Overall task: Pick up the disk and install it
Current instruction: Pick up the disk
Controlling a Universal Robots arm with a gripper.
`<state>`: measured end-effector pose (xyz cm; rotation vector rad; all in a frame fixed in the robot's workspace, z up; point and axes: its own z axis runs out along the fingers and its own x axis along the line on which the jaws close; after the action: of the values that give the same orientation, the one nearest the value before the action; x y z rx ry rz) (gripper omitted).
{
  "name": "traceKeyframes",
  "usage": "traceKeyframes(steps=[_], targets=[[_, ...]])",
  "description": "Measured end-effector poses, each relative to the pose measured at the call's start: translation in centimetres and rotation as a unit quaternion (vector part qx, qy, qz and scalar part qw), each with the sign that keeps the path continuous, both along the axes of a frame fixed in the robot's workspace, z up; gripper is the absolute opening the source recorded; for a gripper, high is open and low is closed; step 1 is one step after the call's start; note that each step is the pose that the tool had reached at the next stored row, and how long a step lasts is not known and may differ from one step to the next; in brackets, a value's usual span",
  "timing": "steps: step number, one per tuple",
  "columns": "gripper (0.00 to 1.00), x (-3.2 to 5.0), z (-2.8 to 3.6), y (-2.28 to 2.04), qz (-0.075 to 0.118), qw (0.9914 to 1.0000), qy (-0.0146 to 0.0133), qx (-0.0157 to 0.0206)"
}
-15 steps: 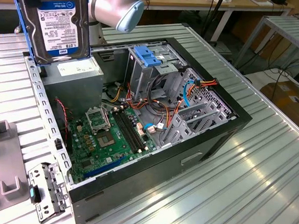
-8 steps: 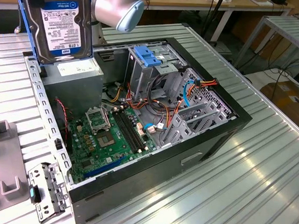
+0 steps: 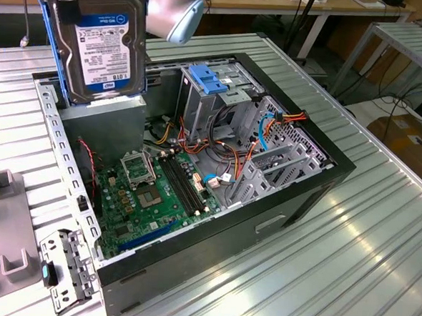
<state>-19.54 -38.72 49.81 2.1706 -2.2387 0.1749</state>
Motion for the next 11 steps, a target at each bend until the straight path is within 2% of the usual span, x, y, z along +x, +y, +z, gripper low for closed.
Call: traceKeyframes(steps=[2,7,11], targets=[[0.37,1.3,0.01,-0.1,0.0,1.0,0.0001,-0.0008],[0.37,3.57,0.01,-0.1,0.0,1.0,0.0001,-0.0008],[0.37,4.08,0.02,-0.11,0.0,1.0,0.0001,-0.0008]])
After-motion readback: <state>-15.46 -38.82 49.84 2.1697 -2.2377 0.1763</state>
